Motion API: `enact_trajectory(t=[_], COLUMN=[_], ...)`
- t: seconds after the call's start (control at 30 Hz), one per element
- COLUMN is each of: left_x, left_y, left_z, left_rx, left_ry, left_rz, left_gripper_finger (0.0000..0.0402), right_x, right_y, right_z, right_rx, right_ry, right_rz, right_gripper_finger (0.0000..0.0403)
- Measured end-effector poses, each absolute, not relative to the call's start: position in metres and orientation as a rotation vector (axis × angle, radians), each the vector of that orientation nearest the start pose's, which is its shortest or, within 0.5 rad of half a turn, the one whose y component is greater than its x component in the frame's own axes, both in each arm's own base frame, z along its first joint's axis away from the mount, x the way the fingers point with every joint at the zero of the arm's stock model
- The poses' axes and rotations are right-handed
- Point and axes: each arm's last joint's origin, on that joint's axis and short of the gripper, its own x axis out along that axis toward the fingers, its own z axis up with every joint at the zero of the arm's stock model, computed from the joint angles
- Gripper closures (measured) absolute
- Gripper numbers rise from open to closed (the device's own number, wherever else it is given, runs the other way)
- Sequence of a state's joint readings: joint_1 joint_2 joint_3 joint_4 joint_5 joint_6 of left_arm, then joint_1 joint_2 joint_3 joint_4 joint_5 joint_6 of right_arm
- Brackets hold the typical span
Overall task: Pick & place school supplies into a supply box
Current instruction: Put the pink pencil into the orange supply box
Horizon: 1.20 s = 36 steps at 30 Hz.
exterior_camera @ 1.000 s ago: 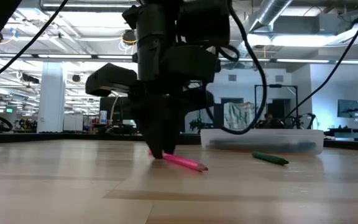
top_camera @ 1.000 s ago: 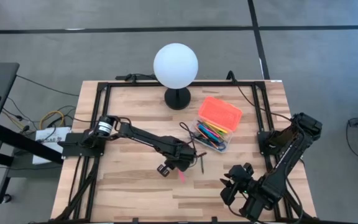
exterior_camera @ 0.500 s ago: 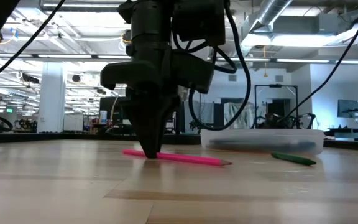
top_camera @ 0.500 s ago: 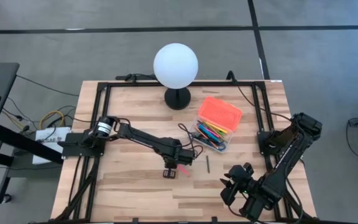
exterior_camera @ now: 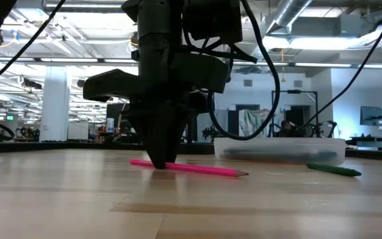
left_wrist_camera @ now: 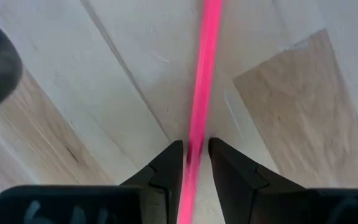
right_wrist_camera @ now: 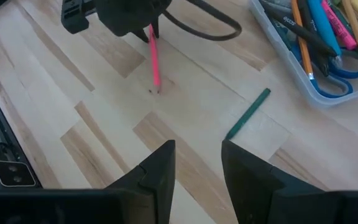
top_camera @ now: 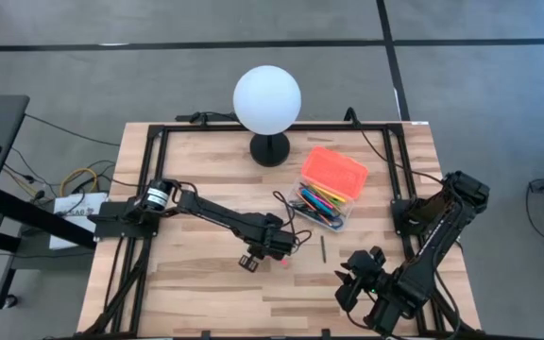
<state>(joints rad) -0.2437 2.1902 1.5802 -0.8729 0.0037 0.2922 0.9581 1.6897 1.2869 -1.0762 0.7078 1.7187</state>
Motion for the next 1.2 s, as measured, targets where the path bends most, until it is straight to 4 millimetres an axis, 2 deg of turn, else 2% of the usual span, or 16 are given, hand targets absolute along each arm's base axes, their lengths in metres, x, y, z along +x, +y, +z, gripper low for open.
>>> enact_trajectory(t=[0.3,0.5,0.77,1.2], left_x=[0.405,0.403,0.405,0.409], left_y=[-0.087,-0.079,-0.078,-0.078], left_z=[0.126,0.123,0.123,0.128], left_rx=[0.345,0.327,0.361,0.341], left_ry=[1.434,1.435,1.419,1.425], left_rz=[-0.422,-0.421,-0.381,-0.332], left_gripper_finger=[0.0325,0.0356,0.0381,0.0387], right_x=[0.193,0.193,0.193,0.193], right_y=[0.242,0.242,0.242,0.242], right_z=[0.235,0.235,0.235,0.235], right_rx=[0.49,0.49,0.49,0.489], right_ry=[0.767,0.767,0.766,0.767], right_rz=[-0.592,-0.592,-0.593,-0.593], right_gripper_finger=[0.028,0.028,0.028,0.028])
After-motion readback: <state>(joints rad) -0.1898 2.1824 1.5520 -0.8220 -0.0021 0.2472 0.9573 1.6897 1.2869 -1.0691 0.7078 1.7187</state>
